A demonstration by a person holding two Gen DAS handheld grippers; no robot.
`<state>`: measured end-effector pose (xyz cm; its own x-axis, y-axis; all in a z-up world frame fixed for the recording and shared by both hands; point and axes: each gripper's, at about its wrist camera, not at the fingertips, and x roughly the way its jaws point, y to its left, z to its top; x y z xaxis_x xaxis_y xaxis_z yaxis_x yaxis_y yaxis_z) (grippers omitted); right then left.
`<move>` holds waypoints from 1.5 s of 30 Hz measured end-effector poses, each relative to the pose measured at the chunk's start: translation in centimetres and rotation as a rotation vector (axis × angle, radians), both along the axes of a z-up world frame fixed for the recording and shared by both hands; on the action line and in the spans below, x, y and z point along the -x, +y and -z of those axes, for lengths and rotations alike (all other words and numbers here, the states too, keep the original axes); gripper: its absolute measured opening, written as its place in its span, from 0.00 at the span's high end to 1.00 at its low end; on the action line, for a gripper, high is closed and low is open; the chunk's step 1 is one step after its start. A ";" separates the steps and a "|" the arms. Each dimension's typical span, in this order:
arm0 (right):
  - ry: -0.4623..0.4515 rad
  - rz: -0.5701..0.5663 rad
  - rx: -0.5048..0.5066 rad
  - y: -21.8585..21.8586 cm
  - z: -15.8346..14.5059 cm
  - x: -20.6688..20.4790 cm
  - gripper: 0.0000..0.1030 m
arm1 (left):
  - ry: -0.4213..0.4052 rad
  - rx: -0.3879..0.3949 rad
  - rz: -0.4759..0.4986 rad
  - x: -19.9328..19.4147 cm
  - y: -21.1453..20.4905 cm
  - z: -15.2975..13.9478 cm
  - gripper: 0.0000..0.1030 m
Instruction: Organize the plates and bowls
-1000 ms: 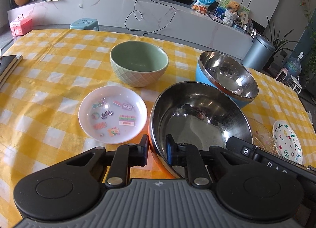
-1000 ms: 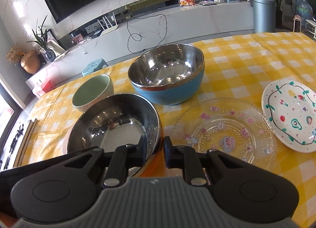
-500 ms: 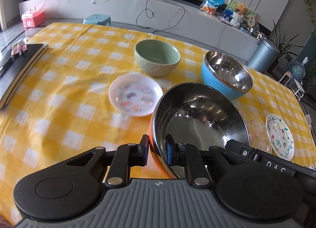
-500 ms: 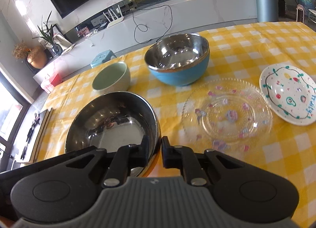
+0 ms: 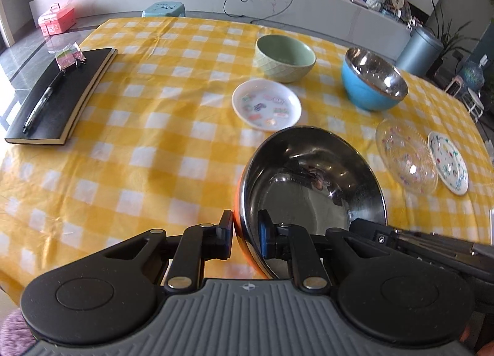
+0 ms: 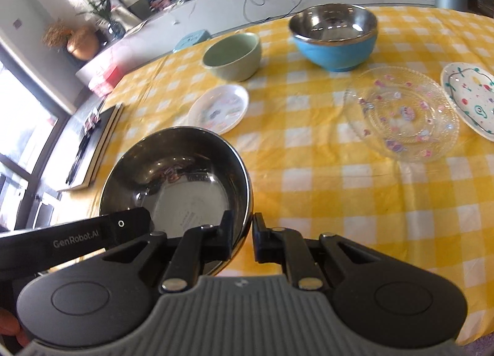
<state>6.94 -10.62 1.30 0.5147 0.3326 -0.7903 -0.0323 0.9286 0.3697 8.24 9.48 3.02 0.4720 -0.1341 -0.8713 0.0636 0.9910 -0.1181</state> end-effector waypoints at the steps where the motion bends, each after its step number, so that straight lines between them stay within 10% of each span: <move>1: 0.003 -0.018 0.009 0.3 0.0 0.1 0.90 | 0.006 -0.010 0.009 0.2 0.2 0.0 0.83; 24: 0.065 -0.056 0.030 3.2 1.3 -0.8 0.87 | 0.144 0.031 0.027 -1.5 3.3 3.4 0.82; 34: -0.019 -0.066 0.079 3.3 0.0 0.2 0.68 | 0.058 -0.056 0.048 -1.1 2.5 1.8 0.50; 45: -0.125 -0.029 0.069 0.4 -2.3 1.5 0.49 | -0.128 -0.063 0.091 0.1 0.6 -2.6 0.47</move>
